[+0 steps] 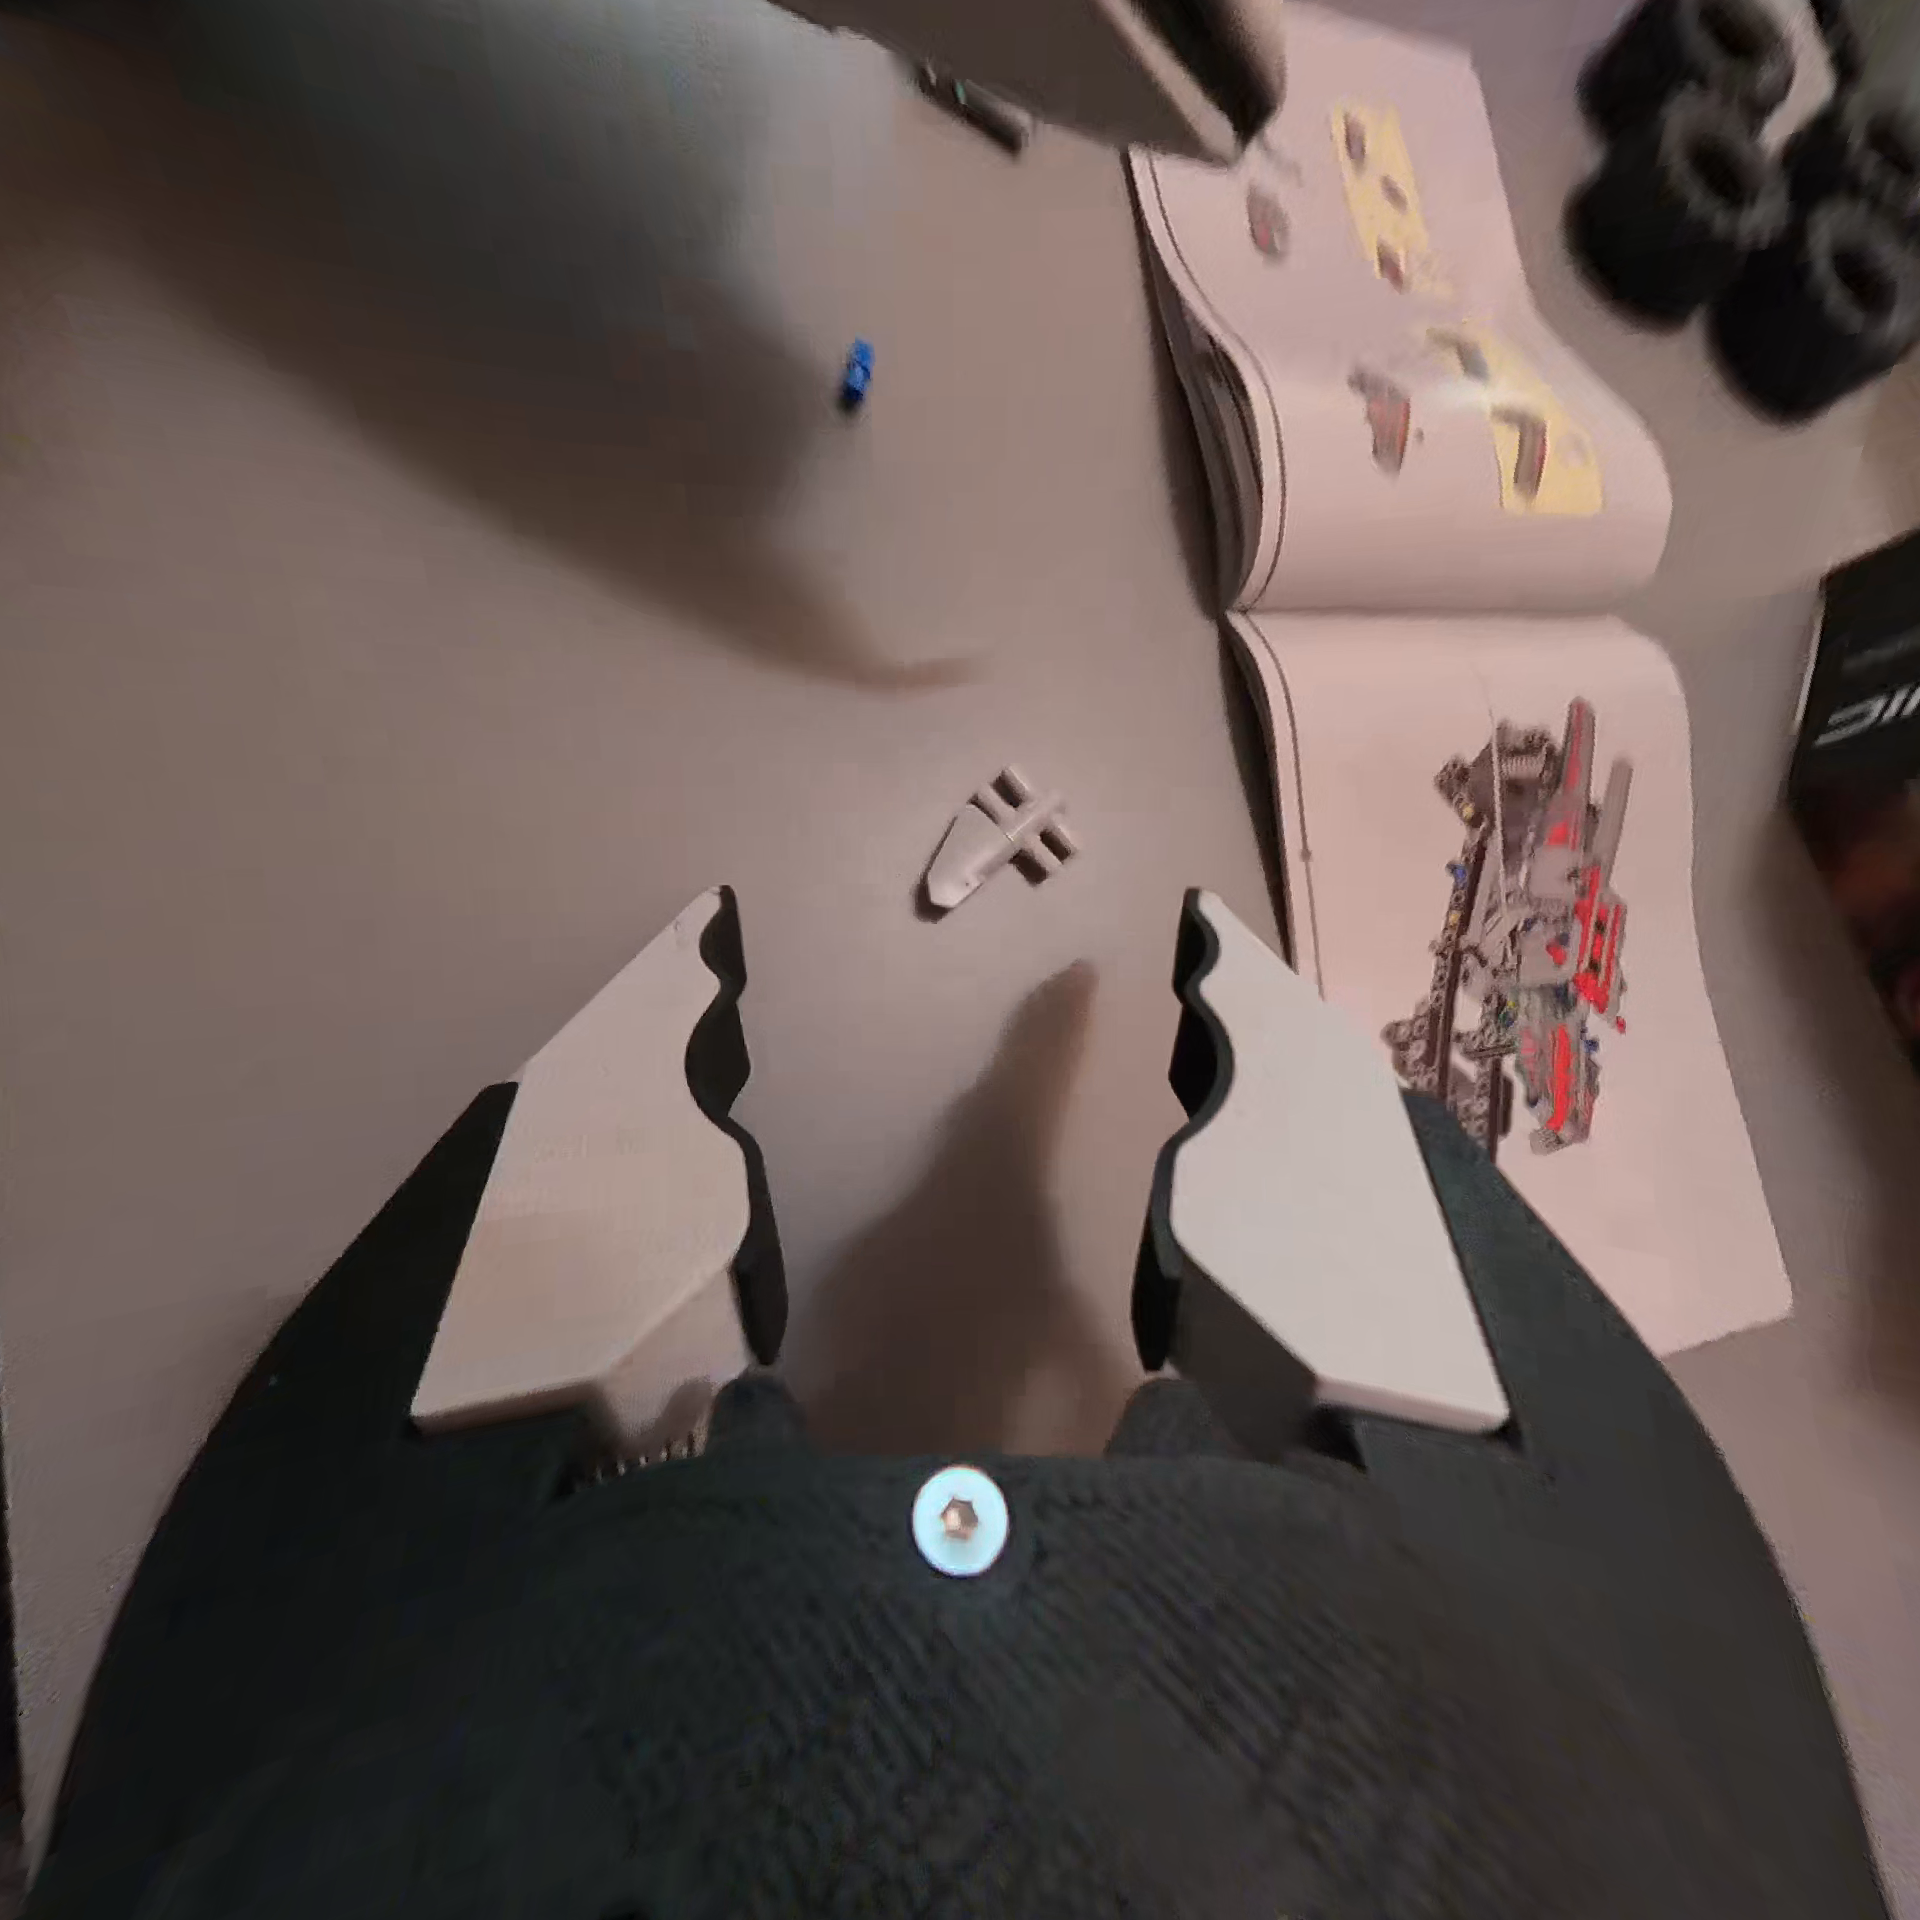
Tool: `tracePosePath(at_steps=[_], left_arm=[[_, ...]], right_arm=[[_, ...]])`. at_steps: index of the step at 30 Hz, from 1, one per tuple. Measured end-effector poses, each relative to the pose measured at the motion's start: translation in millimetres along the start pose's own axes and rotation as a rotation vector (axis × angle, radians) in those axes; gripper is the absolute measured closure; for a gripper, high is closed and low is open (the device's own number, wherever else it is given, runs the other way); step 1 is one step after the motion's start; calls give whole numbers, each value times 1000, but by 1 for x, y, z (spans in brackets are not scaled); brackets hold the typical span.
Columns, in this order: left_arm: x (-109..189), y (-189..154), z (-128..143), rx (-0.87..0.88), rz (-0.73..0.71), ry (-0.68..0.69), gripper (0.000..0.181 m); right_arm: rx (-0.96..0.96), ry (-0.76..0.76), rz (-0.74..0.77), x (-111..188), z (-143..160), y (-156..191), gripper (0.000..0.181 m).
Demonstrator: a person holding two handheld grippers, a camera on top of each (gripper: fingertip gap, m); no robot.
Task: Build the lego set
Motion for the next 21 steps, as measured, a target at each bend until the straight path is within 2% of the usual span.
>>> tracePosePath(at_steps=[1, 4, 8, 14, 21], left_arm=[[0, -1, 0, 4, 8, 5, 181], [1, -5, 0, 27, 23, 24, 181], [5, -24, -7, 62, 84, 31, 181], [10, -48, -12, -74, 127, 153, 181], [-11, -72, -21, -174, 137, 185, 181]], right_arm=[[13, -25, -7, 3, 0, -2, 100], [28, -36, -79, 6, 4, -8, 99], [52, -130, -195, 3, -5, -12, 97], [13, -169, -342, -4, -2, -18, 97], [133, -146, -322, -10, 13, -14, 110]])
Point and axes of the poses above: each gripper's, where its closed fingertips meet, x back along the fingers, z out of its underside, y = z × x across the jaws, the point moved 2 cm from there along x, back along the fingers, and after that the axes turned 5 degrees about z, right-handed, at the moved point
